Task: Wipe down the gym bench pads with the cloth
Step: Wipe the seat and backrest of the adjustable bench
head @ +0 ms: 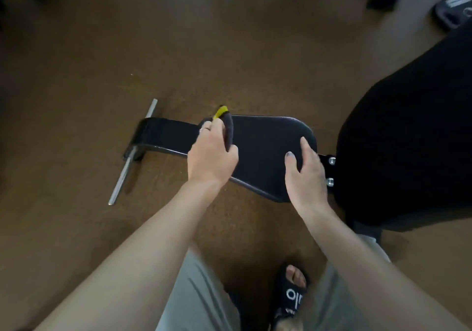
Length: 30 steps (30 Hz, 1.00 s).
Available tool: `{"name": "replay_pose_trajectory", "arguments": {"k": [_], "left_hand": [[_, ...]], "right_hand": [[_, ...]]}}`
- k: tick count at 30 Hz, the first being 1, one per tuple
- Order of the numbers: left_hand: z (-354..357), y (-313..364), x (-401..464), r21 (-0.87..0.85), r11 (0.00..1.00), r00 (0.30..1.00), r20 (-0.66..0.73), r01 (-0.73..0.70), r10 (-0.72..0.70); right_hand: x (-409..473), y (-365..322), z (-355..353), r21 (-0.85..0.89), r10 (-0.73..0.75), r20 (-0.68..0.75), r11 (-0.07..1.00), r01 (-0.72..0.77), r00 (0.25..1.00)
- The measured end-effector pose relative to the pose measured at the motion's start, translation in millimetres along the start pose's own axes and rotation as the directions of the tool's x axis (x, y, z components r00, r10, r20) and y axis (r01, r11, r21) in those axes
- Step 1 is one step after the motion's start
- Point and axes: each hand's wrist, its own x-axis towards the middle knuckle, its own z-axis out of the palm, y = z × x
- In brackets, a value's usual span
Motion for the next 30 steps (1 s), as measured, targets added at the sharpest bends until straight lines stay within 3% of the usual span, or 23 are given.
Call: {"name": "replay_pose_trajectory", "arguments": {"k": [3,4,6,8,10,17,26,30], "left_hand": [[62,-16,11,-0.005,0.977,0.921,0.332,-0.213,0.203],[76,-20,14,-0.003,0.965,0.891,0.384,-0.262,0.243],[95,-28,24,0.048,0.930,0.898,0.285,-0.364,0.337],[102,-34,36,0.223,0.853,0.881,0.151,-0.472,0.448],[110,-40,44,0.367,0.765,0.841,0.112,-0.530,0.529],[135,-46,42,0.449,0.673,0.804,0.233,-0.588,0.548],[152,-4,95,0.379,0.689,0.784,0.367,-0.617,0.501],[141,-28,52,0.369,0.647,0.739,0.438,-0.667,0.512]], "right_hand": [[39,37,30,-0.226,-0.140,-0.154,0.969,0.102,0.978],[48,50,40,-0.259,-0.159,-0.168,0.959,0.113,0.973],[57,70,60,-0.360,-0.216,-0.187,0.923,0.138,0.958],[61,85,77,-0.498,-0.302,-0.238,0.854,0.151,0.923],[63,89,83,-0.500,-0.330,-0.295,0.853,0.149,0.897],[64,88,87,-0.520,-0.362,-0.361,0.843,0.137,0.859],[68,91,88,-0.488,-0.384,-0.437,0.861,0.145,0.813],[66,95,84,-0.391,-0.372,-0.421,0.897,0.205,0.827]]}}
